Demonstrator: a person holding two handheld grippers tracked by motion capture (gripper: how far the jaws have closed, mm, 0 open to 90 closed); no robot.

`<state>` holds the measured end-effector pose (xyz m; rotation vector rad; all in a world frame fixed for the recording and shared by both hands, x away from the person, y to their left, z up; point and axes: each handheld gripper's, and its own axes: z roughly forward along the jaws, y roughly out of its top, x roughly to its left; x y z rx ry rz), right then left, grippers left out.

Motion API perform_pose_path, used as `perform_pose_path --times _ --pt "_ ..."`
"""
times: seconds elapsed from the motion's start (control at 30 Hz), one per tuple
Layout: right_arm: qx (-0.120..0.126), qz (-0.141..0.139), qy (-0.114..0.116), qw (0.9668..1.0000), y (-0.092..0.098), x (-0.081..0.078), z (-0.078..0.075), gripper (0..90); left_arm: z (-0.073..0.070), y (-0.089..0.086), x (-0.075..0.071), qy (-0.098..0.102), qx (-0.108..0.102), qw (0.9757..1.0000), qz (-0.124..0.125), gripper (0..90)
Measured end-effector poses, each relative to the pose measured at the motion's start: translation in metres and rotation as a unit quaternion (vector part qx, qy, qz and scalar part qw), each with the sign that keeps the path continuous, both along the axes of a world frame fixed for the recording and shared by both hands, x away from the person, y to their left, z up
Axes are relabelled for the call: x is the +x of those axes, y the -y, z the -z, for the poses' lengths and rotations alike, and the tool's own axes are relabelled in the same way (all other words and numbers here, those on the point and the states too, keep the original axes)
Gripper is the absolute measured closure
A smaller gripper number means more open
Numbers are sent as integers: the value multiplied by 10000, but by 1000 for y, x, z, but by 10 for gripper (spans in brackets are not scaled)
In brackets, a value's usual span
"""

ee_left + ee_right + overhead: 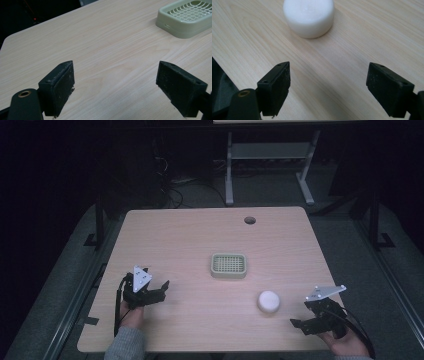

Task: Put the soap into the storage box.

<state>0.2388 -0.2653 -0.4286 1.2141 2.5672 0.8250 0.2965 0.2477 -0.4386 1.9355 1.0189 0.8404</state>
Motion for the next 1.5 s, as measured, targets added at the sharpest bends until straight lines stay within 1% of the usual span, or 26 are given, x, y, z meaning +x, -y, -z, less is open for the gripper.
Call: perform_pose_path --times 0.03,0.2,0.23,0.3,0.63,0.7,0.8,0.97,1.07,1.1,1.13,1.17,1.27,1.33,1.47,1.5 --pt "10 -42 31 10000 -1 1 0 188 0 0 0 2 5 10000 -17 148" --pt "-74 -124 -42 9999 -5 3 -2 188 0 -1 0 -10 25 10000 -19 148" --pt "-94 -135 -21 9999 -5 4 -3 188 0 -1 0 -9 10 10000 -28 148" --pt "-87 -157 -30 9998 -6 5 -5 189 0 -1 0 -3 -5 10000 -32 148" --pt "-259 -260 -46 9993 -12 11 -16 185 0 -2 0 -14 -36 10000 -35 148" --pt "-259 -251 -45 9993 -13 12 -18 185 0 -2 0 -21 -13 10000 -14 148" --pt "-296 -312 -57 9991 -16 15 -21 184 0 0 0 -5 -33 10000 5 148" --pt "-298 -340 -75 9989 -19 17 -23 184 0 -2 0 -32 -15 10000 -14 148" --pt "-328 -393 -88 9987 -22 19 -24 184 0 -1 0 -11 -48 10000 -21 148" --pt "-336 -384 -98 9986 -23 19 -25 184 0 -1 0 -20 -28 10000 -12 148" --pt "-351 -433 -88 9984 -24 21 -26 184 0 -1 0 -28 -21 10000 -8 148" --pt "-377 -459 -87 9982 -26 22 -28 184 0 -1 0 -4 -55 10000 -11 148" --pt "-399 -487 -99 9980 -28 24 -29 184 0 -1 0 -17 -72 10000 -26 148" --pt "-449 -534 -117 9975 -31 26 -31 184 0 -1 0 -30 -62 10000 -24 148" --pt "-463 -580 -125 9972 -34 28 -33 183 0 -1 0 -18 -25 10000 -6 148" --pt "-504 -619 -138 9967 -35 29 -34 183 0 -1 0 -24 -32 10000 0 148"
